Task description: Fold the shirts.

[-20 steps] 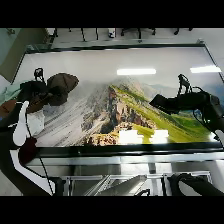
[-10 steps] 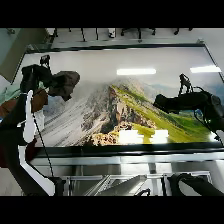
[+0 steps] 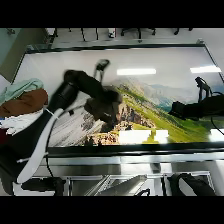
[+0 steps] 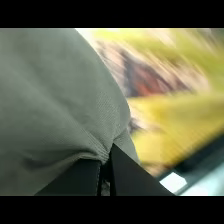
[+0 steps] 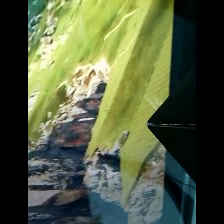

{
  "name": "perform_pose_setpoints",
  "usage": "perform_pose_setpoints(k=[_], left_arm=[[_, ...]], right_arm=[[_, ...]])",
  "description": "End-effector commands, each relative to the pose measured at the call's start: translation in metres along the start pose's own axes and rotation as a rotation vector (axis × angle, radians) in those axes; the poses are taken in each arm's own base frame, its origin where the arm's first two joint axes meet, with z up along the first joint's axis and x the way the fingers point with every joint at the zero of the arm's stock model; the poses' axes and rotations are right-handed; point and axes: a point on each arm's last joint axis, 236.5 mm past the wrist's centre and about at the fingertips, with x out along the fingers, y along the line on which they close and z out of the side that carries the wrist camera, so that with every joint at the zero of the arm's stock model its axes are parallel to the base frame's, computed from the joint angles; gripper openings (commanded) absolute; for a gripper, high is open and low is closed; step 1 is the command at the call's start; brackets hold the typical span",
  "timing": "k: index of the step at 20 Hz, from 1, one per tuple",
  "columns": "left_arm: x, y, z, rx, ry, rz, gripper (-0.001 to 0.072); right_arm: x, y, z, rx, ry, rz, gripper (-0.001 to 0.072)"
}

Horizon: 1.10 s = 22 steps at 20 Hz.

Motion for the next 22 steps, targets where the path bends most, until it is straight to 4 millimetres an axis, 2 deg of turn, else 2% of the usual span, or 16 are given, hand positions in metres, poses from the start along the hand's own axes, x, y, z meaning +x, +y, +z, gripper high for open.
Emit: perform_pose_setpoints(k=[1, 2, 3, 4, 5, 6, 7, 8, 10, 11, 12, 13, 16, 18, 20, 22], left_arm=[[0.045, -0.082, -0.044, 0.055, 0.005, -0.076, 0.0021], [0.051, -0.091, -0.044, 0.054, -0.021, -0.088, 0.014], [0.053, -0.095, -0.043, 0.04, -0.035, -0.096, 0.0463], [0.051, -0.092, -0.041, -0.003, -0.036, -0.096, 0.0627], [0.045, -0.086, -0.039, -0.026, -0.031, -0.09, 0.0625], [0.033, -0.075, -0.038, -0.041, -0.024, -0.078, 0.0625], [0.019, -0.059, -0.036, -0.06, -0.016, -0.056, 0.0625], [0.0, -0.036, -0.038, -0.076, 0.003, -0.022, 0.0625], [-0.035, 0.02, -0.049, -0.104, 0.048, 0.111, 0.0625], [-0.047, 0.046, -0.061, -0.131, 0.069, 0.163, 0.0625], [-0.051, 0.064, -0.075, -0.171, 0.077, 0.184, 0.0626], [-0.048, 0.077, -0.087, -0.207, 0.069, 0.188, 0.0626], [0.001, 0.1, -0.122, -0.314, -0.009, 0.148, 0.0626], [0.034, 0.115, -0.136, -0.409, -0.052, 0.129, 0.0626], [0.056, 0.127, -0.133, -0.469, -0.061, 0.109, 0.0625], [0.07, 0.132, -0.125, -0.443, -0.033, 0.104, 0.0625]], right_arm=[[-0.019, 0.001, -0.018, -0.035, 0.004, 0.003, 0.0026], [-0.016, 0.001, -0.024, -0.032, 0.017, 0.006, 0.0027], [-0.012, 0.0, -0.031, -0.025, 0.043, 0.007, 0.0027], [-0.006, -0.001, -0.04, -0.014, 0.074, 0.016, 0.0036], [-0.001, 0.001, -0.046, -0.001, 0.094, 0.033, 0.0038], [0.004, 0.004, -0.053, 0.01, 0.116, 0.055, 0.0185], [0.009, 0.008, -0.061, 0.014, 0.14, 0.073, 0.0476], [0.016, 0.011, -0.07, 0.005, 0.167, 0.081, 0.0653], [0.033, 0.019, -0.089, -0.033, 0.215, 0.09, 0.065], [0.046, 0.023, -0.097, -0.058, 0.218, 0.091, 0.065], [0.061, 0.028, -0.102, -0.088, 0.204, 0.094, 0.065], [0.075, 0.035, -0.106, -0.117, 0.185, 0.101, 0.065], [0.116, 0.061, -0.107, -0.213, 0.141, 0.112, 0.0649], [0.142, 0.065, -0.109, -0.218, 0.165, 0.098, 0.0648], [0.161, 0.062, -0.112, -0.179, 0.223, 0.084, 0.0647], [0.177, 0.06, -0.11, -0.154, 0.245, 0.07, 0.0646]])
